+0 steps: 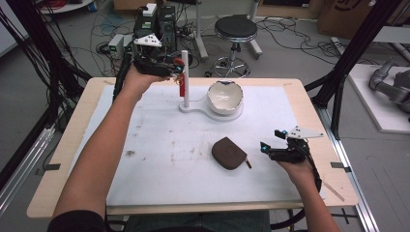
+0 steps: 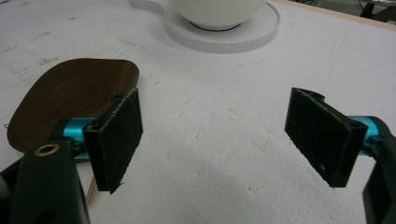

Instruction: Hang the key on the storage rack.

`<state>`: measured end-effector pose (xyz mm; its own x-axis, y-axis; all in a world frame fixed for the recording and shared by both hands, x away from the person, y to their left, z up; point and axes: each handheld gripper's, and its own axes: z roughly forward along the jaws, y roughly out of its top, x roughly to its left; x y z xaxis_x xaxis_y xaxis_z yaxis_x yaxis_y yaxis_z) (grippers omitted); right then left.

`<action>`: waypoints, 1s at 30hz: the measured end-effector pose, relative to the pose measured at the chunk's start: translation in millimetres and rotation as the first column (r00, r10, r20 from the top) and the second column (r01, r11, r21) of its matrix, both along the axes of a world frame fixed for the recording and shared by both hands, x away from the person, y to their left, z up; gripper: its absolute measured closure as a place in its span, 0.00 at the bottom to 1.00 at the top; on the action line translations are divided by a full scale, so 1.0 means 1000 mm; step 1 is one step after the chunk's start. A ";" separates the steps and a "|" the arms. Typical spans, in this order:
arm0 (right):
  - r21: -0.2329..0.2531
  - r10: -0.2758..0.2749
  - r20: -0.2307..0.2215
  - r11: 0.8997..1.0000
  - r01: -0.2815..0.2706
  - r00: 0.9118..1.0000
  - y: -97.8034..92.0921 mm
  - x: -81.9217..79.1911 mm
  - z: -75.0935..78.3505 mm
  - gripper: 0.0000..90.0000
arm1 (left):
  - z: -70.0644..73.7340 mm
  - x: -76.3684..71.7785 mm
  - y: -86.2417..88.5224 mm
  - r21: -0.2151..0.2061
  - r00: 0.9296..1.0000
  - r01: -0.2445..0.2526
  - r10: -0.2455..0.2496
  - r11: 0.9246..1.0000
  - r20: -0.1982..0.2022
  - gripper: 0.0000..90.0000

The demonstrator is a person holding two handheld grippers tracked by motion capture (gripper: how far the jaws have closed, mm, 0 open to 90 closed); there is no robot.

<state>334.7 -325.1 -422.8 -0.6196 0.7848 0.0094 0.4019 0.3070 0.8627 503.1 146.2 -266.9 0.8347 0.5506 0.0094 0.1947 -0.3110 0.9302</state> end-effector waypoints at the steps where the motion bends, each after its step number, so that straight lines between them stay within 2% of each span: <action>1: -0.001 0.001 -0.001 1.000 -0.001 1.000 0.000 0.000 0.000 0.22 | 0.000 0.000 -0.001 0.001 1.000 0.002 -0.002 1.000 -0.001 0.56; 7: 0.000 0.001 0.001 1.000 -0.001 1.000 0.000 0.000 0.000 0.22 | 0.000 0.001 -0.004 0.011 1.000 0.005 -0.005 1.000 0.000 0.56; 13: 0.001 0.002 -0.001 1.000 -0.002 1.000 0.000 0.000 0.000 0.22 | -0.001 0.002 -0.002 0.014 1.000 -0.016 0.016 1.000 -0.002 0.55; 15: 0.002 0.001 -0.002 1.000 -0.001 1.000 0.000 0.000 0.000 0.22 | -0.001 0.001 0.000 -0.012 0.999 -0.031 0.032 0.999 0.005 0.54; 17: 0.002 0.002 0.002 1.000 -0.002 1.000 0.000 0.000 0.000 0.22 | 0.001 0.000 0.002 -0.025 0.999 -0.042 0.043 0.999 0.008 0.47; 19: 0.003 0.001 0.001 1.000 -0.001 1.000 0.000 0.000 0.000 0.22 | 0.003 -0.003 0.005 -0.031 0.999 -0.045 0.045 0.999 0.010 0.42; 23: 0.004 0.005 0.004 1.000 -0.005 1.000 0.000 0.000 0.001 0.22 | 0.005 -0.011 0.009 -0.040 0.999 -0.034 0.034 0.999 0.014 0.40; 30: 0.007 0.005 0.010 1.000 -0.005 1.000 0.000 -0.001 0.001 0.22 | -0.005 -0.027 0.017 -0.041 1.000 -0.003 0.003 0.999 -0.007 0.36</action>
